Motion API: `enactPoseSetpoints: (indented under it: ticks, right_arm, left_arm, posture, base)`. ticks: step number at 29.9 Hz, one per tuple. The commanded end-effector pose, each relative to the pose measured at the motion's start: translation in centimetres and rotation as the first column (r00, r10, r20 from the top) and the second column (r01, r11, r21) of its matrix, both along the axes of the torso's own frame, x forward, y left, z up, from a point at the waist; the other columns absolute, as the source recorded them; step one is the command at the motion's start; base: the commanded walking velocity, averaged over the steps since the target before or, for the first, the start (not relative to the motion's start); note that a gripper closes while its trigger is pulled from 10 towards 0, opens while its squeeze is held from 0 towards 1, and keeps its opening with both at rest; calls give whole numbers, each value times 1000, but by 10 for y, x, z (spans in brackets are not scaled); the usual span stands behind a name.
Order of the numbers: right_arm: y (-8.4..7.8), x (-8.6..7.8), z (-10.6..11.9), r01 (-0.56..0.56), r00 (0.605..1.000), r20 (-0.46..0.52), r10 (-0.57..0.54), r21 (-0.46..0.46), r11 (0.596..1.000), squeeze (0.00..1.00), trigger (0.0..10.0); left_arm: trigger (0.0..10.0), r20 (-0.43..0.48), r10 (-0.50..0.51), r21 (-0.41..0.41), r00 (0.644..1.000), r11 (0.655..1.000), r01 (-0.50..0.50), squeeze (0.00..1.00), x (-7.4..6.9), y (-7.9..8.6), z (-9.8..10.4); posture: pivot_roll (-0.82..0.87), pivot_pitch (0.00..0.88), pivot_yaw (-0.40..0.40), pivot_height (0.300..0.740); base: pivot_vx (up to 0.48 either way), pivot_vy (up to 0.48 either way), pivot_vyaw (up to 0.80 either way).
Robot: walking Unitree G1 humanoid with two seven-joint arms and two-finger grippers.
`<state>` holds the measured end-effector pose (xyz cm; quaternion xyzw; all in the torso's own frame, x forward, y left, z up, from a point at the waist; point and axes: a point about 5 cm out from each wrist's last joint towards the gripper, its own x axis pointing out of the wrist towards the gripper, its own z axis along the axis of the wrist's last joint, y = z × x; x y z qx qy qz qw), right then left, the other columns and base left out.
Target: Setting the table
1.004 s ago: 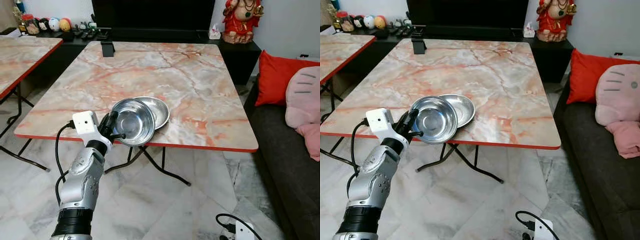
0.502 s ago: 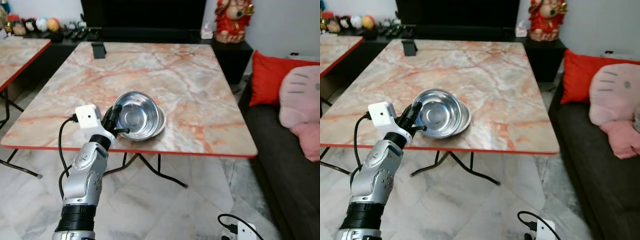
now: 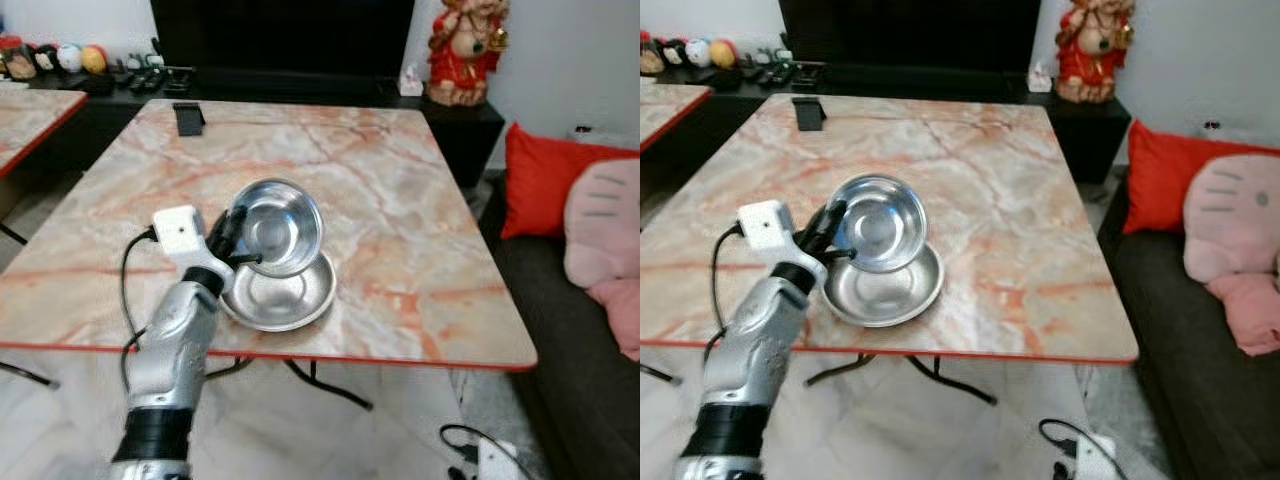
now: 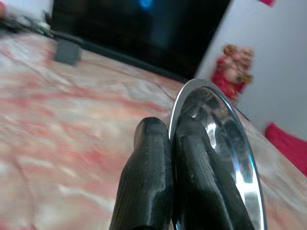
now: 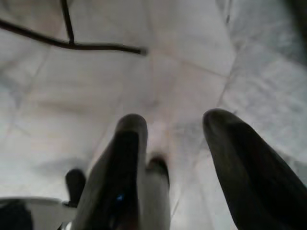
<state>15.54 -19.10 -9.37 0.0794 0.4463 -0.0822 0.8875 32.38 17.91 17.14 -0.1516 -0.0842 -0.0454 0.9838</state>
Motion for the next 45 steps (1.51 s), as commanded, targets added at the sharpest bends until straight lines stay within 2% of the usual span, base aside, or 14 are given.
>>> enactPoseSetpoints:
  ticks: [1, 8, 16, 33, 45]
  right_arm:
    - [-12, -3, 1, 22, 1000, -4, -22, -27, 999, 0, 10000]
    - [-12, -3, 1, 19, 1000, -6, -19, -26, 999, 0, 10000]
    - [-12, -4, 0, 14, 1000, -9, -14, -25, 1000, 0, 10000]
    - [-11, -2, 1, 9, 1000, -5, -9, -22, 1000, 0, 10000]
    - [-10, -1, 1, 4, 1000, -5, -4, -20, 1000, 0, 10000]
  left_arm:
    - [10000, 33, -43, -11, 999, 999, 44, 0, 2, -13, 8]
    - [10000, 25, -50, -13, 998, 999, 50, 0, 2, -14, 8]
    - [10000, -9, -26, -85, 1000, 996, 25, 0, -1, -9, 6]
    - [10000, -21, -15, -57, 1000, 998, 13, 0, -3, -8, 5]
    - [10000, -22, 9, -47, 1000, 999, -10, 0, -1, -5, 6]
  posture:
    - [-6, 0, -20, 740]
    - [-7, 0, -19, 740]
    - [-4, 0, -15, 740]
    - [-4, 0, -22, 740]
    - [-4, 0, -22, 740]
  base:
    - [281, 0, 0]
    - [201, 0, 0]
    - [0, 0, 0]
    - [0, 0, 0]
    - [0, -358, 0]
